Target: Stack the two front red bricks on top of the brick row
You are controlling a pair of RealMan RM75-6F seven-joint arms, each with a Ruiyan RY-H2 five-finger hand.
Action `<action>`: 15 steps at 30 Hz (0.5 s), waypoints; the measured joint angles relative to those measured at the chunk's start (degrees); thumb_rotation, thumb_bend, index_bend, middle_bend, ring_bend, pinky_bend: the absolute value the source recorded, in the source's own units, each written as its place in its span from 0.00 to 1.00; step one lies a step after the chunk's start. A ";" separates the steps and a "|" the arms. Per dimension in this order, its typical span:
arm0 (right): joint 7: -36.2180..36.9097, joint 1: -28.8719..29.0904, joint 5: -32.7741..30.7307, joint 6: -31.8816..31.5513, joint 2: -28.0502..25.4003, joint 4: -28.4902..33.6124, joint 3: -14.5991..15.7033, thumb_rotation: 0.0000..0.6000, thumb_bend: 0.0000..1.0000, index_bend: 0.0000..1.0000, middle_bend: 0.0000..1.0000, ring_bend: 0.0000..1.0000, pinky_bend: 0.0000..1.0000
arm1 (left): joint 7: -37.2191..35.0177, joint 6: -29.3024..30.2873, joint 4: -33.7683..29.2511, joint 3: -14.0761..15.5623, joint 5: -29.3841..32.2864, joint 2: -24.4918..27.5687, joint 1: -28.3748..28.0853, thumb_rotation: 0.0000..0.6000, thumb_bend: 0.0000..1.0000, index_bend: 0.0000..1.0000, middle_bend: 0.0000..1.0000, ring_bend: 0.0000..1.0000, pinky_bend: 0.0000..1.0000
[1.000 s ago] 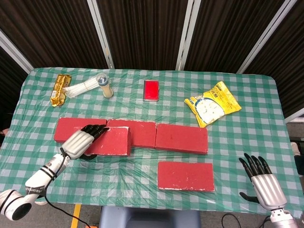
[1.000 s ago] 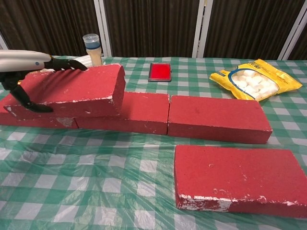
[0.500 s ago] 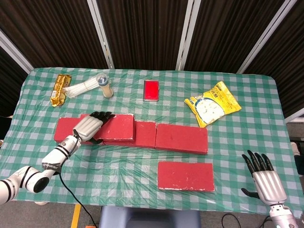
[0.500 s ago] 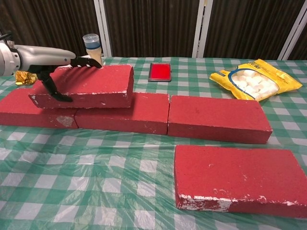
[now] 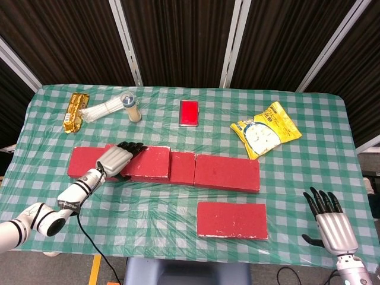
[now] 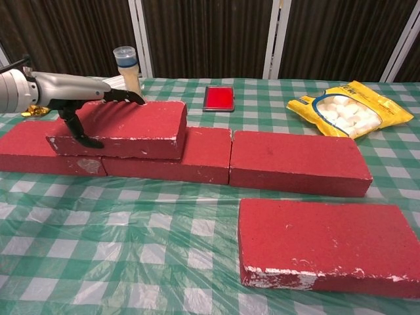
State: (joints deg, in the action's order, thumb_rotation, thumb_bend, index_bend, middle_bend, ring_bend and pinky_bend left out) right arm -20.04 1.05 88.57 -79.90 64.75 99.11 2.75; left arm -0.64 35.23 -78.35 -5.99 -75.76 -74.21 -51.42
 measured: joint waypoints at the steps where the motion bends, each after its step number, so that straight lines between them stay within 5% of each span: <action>1: -0.05 0.01 -0.01 -0.01 0.01 0.01 0.02 0.93 0.17 0.00 0.00 0.00 0.00 | -0.24 -0.08 0.11 0.12 -0.33 0.05 -0.07 1.00 0.61 0.78 1.00 0.99 1.00; 4: -0.07 0.02 -0.15 -0.03 0.02 0.04 0.03 0.93 0.18 0.00 0.00 0.00 0.00 | -1.11 -0.47 0.14 0.57 -0.87 0.38 -0.23 1.00 0.59 0.71 1.00 0.95 1.00; 9: -0.19 0.03 0.04 -0.12 0.06 0.09 0.20 0.93 0.18 0.00 0.00 0.00 0.00 | -1.68 -1.16 -0.32 1.22 -1.36 0.98 -0.54 1.00 0.55 0.39 0.93 0.84 0.90; 15: 0.25 -0.09 0.22 -0.54 -0.19 0.18 0.31 0.93 0.18 0.00 0.00 0.00 0.00 | -1.38 -0.03 0.08 1.23 -1.40 0.65 -0.50 1.00 0.54 0.38 0.90 0.83 0.87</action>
State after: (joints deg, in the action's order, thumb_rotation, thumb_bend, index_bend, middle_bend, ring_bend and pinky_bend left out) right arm -19.79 0.96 88.79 -80.44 64.55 99.29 3.06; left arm -2.01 35.20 -78.28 -4.76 -77.16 -73.56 -51.92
